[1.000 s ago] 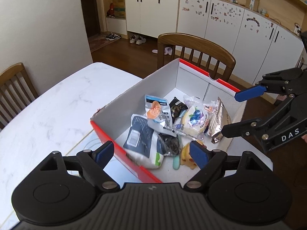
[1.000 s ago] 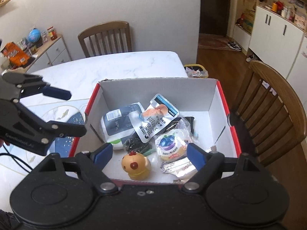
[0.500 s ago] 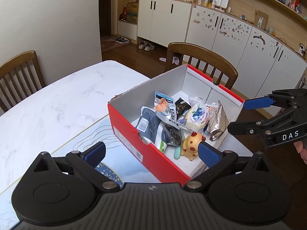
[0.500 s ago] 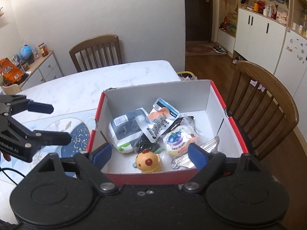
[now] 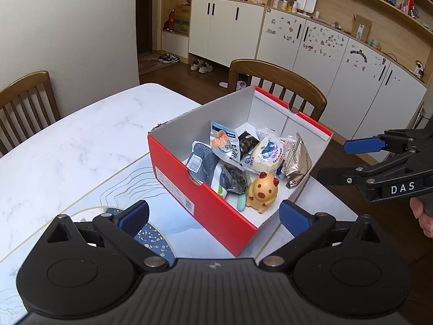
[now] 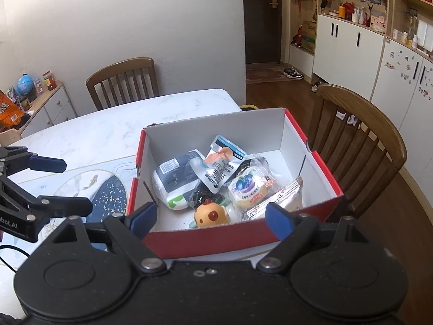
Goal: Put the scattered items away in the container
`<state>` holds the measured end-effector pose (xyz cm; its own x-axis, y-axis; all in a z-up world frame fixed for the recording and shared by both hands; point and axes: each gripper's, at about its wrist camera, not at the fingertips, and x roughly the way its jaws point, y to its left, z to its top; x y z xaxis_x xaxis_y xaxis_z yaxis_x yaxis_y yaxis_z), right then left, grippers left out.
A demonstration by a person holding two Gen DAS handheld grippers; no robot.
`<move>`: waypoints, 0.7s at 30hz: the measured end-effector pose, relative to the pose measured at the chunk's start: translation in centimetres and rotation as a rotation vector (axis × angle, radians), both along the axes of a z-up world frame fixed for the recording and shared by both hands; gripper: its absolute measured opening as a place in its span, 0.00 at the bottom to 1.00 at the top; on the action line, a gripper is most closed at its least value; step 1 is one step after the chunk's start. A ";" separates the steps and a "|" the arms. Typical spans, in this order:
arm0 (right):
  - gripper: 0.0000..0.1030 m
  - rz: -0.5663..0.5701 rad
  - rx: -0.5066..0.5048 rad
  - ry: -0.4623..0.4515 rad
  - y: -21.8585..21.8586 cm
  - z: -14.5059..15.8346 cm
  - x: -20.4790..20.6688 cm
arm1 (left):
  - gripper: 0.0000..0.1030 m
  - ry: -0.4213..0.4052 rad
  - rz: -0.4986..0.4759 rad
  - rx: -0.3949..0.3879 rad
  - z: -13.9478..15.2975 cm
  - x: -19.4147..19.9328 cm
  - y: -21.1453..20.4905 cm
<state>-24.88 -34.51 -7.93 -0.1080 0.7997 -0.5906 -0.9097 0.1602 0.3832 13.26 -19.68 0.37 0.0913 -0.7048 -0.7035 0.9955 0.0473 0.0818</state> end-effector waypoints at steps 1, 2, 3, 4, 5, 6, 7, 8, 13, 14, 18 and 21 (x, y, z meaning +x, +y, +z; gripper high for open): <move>0.85 -0.004 0.002 -0.002 -0.2 0.0 -0.1 | 1.00 0.000 -0.002 0.001 0.0 0.0 0.0; 0.85 -0.008 0.003 -0.003 -0.4 -0.1 -0.1 | 1.00 -0.002 -0.005 0.002 0.0 -0.1 0.1; 0.85 -0.011 0.003 -0.002 -0.6 -0.2 -0.2 | 1.00 -0.008 -0.005 0.005 -0.1 -0.2 0.1; 0.85 -0.015 0.003 0.002 -0.7 -0.3 -0.1 | 1.00 -0.015 -0.002 0.005 -0.2 -0.4 0.2; 0.85 -0.019 0.001 0.007 -0.8 -0.4 -0.1 | 1.00 -0.019 -0.001 0.002 -0.2 -0.5 0.4; 0.85 -0.022 -0.001 0.012 -0.8 -0.6 -0.1 | 1.00 -0.020 -0.001 0.001 -0.2 -0.5 0.4; 0.85 -0.024 -0.002 0.015 -0.9 -0.7 -0.2 | 1.00 -0.020 -0.001 0.002 -0.2 -0.6 0.5; 0.85 -0.025 -0.004 0.017 -0.9 -0.8 -0.2 | 1.00 -0.020 0.000 0.002 -0.2 -0.6 0.6; 0.85 -0.020 -0.001 0.027 -1.0 -1.0 -0.6 | 1.00 -0.027 0.011 0.008 -0.5 -0.7 0.7; 0.85 -0.019 -0.001 0.026 -1.0 -1.0 -0.7 | 1.00 -0.021 0.009 0.010 -0.5 -0.7 0.7; 0.85 -0.016 -0.003 0.028 -1.0 -1.1 -0.8 | 1.00 0.004 0.001 0.034 -1.0 -0.5 0.7; 0.85 -0.017 -0.007 0.026 -1.0 -1.2 -0.9 | 1.00 0.004 0.004 0.047 -1.4 -0.5 0.7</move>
<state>-25.80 -35.55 -9.17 -0.1096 0.7973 -0.5936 -0.8966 0.1784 0.4053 12.72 -18.99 -1.07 0.0914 -0.6705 -0.7362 0.9956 0.0475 0.0804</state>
